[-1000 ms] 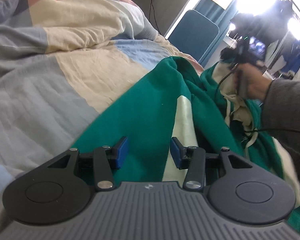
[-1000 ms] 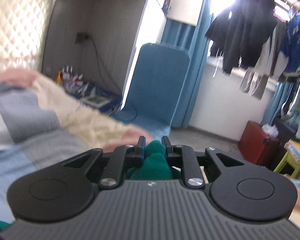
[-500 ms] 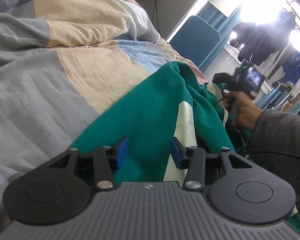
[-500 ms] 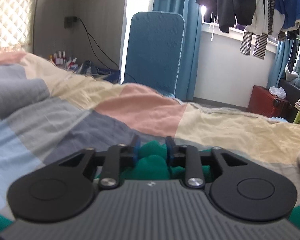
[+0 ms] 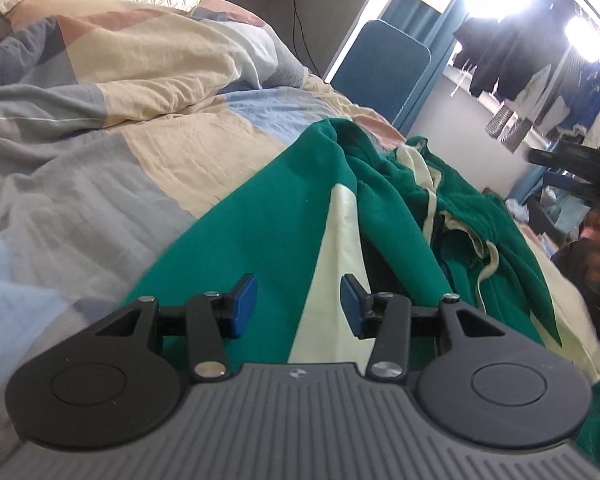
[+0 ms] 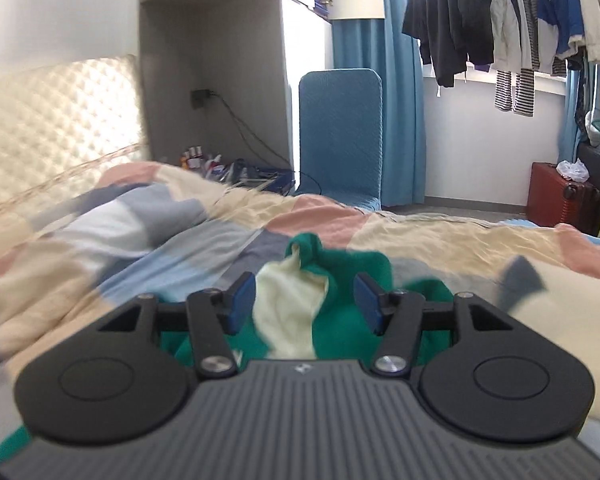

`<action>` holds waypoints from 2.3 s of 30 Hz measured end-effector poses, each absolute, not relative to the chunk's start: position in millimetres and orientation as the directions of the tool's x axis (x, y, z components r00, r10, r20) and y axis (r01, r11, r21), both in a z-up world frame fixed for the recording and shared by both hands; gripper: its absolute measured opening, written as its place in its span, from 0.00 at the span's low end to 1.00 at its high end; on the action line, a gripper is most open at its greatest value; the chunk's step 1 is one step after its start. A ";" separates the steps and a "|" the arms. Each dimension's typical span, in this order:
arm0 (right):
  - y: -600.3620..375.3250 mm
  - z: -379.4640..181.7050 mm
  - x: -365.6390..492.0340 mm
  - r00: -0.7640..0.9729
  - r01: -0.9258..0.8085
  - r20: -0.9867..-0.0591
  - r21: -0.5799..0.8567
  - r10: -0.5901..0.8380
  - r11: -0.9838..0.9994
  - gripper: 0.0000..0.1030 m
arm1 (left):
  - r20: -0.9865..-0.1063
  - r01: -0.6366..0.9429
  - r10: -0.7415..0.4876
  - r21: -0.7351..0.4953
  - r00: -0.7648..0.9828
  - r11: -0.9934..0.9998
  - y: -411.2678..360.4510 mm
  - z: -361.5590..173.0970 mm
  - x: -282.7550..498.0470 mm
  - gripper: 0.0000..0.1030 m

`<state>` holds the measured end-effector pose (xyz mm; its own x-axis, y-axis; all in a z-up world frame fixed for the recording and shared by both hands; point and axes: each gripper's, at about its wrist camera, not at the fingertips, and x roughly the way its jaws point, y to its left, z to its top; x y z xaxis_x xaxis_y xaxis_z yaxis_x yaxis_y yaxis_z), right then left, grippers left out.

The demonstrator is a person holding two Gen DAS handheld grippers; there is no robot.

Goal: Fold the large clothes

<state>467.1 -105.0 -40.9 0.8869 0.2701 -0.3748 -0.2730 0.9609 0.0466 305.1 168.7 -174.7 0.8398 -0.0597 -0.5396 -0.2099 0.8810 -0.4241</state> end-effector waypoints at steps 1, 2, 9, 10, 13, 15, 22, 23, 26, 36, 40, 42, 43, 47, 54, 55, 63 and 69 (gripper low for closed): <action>-110.9 -38.0 447.3 0.886 -0.278 -0.379 0.031 0.269 0.960 0.55 | -0.548 -0.210 -0.056 -0.411 0.834 0.887 166.3 -171.3 298.3 0.50; -116.3 -36.3 428.9 0.881 -0.286 -0.389 0.017 0.270 0.958 0.55 | -0.553 -0.211 -0.050 -0.398 0.832 0.893 163.9 -167.7 290.3 0.50; -161.3 -50.5 313.3 0.830 -0.261 -0.506 0.025 0.237 0.965 0.55 | -0.578 -0.212 -0.022 -0.333 0.816 0.919 150.0 -145.1 234.0 0.56; -166.9 -55.2 301.7 0.820 -0.254 -0.526 0.020 0.227 0.967 0.55 | -0.579 -0.218 -0.014 -0.329 0.815 0.919 149.7 -143.6 228.7 0.56; -181.9 -67.6 271.6 0.791 -0.228 -0.577 0.031 0.204 0.973 0.55 | -0.590 -0.234 -0.002 -0.324 0.808 0.917 149.1 -141.6 217.9 0.56; -189.1 -75.3 257.4 0.776 -0.216 -0.599 0.040 0.197 0.976 0.55 | -0.607 -0.250 0.016 -0.303 0.794 0.920 148.1 -143.3 216.7 0.56; -204.1 -104.2 237.6 0.759 -0.141 -0.633 0.075 0.157 0.987 0.84 | -0.688 -0.309 0.054 -0.254 0.724 0.917 149.5 -164.9 223.8 0.61; -202.6 -110.2 241.0 0.750 -0.132 -0.648 0.046 0.130 0.990 0.84 | -0.697 -0.312 0.055 -0.247 0.715 0.917 148.7 -168.3 225.5 0.61; -202.0 -126.4 245.6 0.728 -0.131 -0.676 0.026 0.114 0.991 0.84 | -0.714 -0.310 0.074 -0.207 0.696 0.928 143.3 -174.8 230.6 0.62; -179.9 -160.0 246.8 0.675 -0.203 -0.736 -0.129 0.044 0.971 0.70 | -0.705 -0.241 0.008 -0.231 0.709 0.943 135.3 -175.5 222.9 0.62; -189.8 -148.6 240.9 0.681 -0.185 -0.727 -0.059 0.085 0.981 0.28 | -0.681 -0.169 -0.086 -0.298 0.727 0.939 129.7 -169.1 210.6 0.62; -200.0 -139.0 237.0 0.697 -0.155 -0.709 -0.001 0.108 0.988 0.22 | -0.674 -0.130 -0.111 -0.297 0.731 0.946 123.0 -166.7 205.8 0.62; -204.1 -136.0 234.9 0.704 -0.139 -0.700 0.023 0.115 0.990 0.18 | -0.674 -0.115 -0.116 -0.287 0.729 0.951 118.9 -165.7 204.3 0.62; -223.7 -125.3 234.3 0.741 -0.056 -0.665 0.079 0.094 0.995 0.13 | -0.678 -0.076 -0.131 -0.266 0.723 0.961 109.1 -164.5 201.1 0.62; -258.4 -101.2 249.3 0.768 0.007 -0.637 0.113 0.067 0.994 0.12 | -0.753 -0.151 0.004 -0.126 0.658 0.980 115.8 -167.2 209.2 0.09; -263.1 -94.6 252.9 0.774 0.005 -0.630 0.108 0.065 0.994 0.12 | -0.743 -0.166 0.016 -0.128 0.670 0.978 122.2 -162.5 207.6 0.07; -333.5 -22.7 301.4 0.863 0.084 -0.501 0.020 -0.063 0.996 0.12 | -0.688 -0.427 0.295 -0.023 0.663 0.904 228.7 -96.4 233.9 0.05; -395.0 24.2 357.1 0.883 0.226 -0.435 0.066 -0.176 0.972 0.11 | -0.601 -0.629 0.566 0.131 0.564 0.766 329.0 -39.4 290.6 0.05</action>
